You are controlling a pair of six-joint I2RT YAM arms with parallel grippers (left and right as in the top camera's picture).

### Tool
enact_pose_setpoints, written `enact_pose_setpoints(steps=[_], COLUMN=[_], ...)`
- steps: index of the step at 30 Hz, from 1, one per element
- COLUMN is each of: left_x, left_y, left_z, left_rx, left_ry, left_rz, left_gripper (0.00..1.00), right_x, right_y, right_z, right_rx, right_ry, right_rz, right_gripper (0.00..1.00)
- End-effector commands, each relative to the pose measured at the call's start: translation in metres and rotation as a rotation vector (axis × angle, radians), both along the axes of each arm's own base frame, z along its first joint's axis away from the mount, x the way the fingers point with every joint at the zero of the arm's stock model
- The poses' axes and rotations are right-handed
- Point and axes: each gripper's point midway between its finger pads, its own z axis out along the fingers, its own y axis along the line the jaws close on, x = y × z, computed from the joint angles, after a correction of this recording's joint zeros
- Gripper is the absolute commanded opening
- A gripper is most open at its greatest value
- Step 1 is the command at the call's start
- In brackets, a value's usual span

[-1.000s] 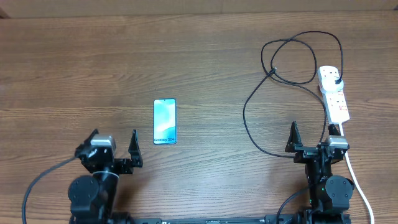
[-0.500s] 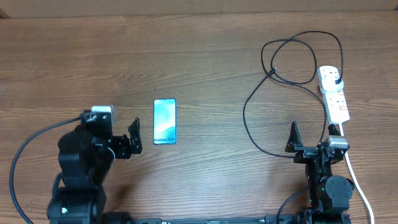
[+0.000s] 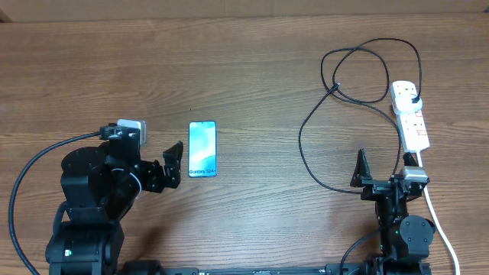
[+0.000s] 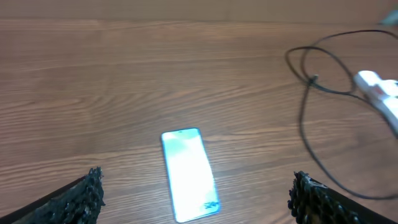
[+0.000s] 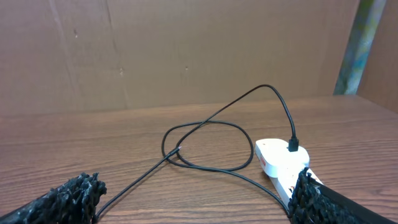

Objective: Plug charger to phone and switch on socket
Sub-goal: 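Move the left gripper forward over the Galaxy phone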

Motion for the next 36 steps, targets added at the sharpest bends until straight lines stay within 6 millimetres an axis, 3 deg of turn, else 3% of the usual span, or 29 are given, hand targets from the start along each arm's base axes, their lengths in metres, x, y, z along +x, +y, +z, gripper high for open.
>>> enact_pose_setpoints(steps=[1,9,26,36], left_x=[-0.005,-0.007,0.020,0.013], left_y=[-0.017,-0.019,-0.012,-0.012], left_z=[0.013,0.012,-0.007,0.007], left_rx=[-0.036,-0.043,-0.065,-0.067], left_ry=[-0.030,-0.019,0.124,0.181], left_rz=[-0.100,-0.111,-0.046,-0.044], left_gripper=[1.00,0.99,1.00,1.00], right_x=[0.000,0.000,0.000,0.000], right_y=[0.002,0.002,0.002,0.002], right_z=[-0.002,-0.002,-0.002,-0.002], right_rx=[-0.002,-0.002,-0.002,-0.002], right_ry=[-0.004,-0.004,-0.004,-0.004], right_rz=[0.008,0.008,0.008,0.008], right_gripper=[1.00,1.00,1.00,1.00])
